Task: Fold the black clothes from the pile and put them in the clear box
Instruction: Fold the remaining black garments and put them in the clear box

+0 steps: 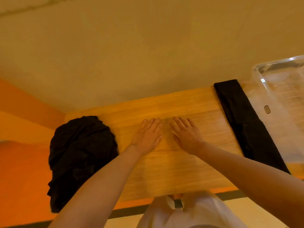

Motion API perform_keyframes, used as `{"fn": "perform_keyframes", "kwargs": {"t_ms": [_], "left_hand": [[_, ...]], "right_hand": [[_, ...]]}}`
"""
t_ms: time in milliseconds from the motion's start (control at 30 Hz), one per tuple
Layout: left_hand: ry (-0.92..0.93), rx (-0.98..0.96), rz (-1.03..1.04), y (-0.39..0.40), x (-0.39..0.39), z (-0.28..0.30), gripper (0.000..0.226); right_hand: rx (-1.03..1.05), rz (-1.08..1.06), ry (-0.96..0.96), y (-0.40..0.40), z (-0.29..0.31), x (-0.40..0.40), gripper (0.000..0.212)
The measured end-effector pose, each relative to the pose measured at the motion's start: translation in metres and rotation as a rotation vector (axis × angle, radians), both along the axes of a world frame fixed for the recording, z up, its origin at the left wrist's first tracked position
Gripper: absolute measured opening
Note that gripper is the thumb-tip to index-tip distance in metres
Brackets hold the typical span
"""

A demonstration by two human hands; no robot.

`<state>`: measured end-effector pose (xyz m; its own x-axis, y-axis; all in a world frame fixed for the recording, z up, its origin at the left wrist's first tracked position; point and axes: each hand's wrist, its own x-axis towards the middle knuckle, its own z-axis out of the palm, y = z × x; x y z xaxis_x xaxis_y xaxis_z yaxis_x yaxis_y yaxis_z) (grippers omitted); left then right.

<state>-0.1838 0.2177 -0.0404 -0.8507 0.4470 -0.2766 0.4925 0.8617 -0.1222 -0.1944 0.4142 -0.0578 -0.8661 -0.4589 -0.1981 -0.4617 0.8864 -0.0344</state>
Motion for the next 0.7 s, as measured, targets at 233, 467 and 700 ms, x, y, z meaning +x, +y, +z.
{"fn": "perform_keyframes", "kwargs": {"t_ms": [233, 467, 700], "left_hand": [[0.112, 0.033, 0.240, -0.069, 0.062, 0.013, 0.062], [0.126, 0.038, 0.447, -0.132, 0.121, 0.010, 0.059], [0.086, 0.005, 0.645, -0.169, 0.176, -0.009, 0.063]], "right_hand": [[0.025, 0.237, -0.003, -0.086, 0.012, 0.018, 0.055], [0.027, 0.440, 0.047, -0.157, 0.011, 0.043, 0.055], [-0.002, 0.574, 0.030, -0.210, 0.010, 0.069, 0.059]]}}
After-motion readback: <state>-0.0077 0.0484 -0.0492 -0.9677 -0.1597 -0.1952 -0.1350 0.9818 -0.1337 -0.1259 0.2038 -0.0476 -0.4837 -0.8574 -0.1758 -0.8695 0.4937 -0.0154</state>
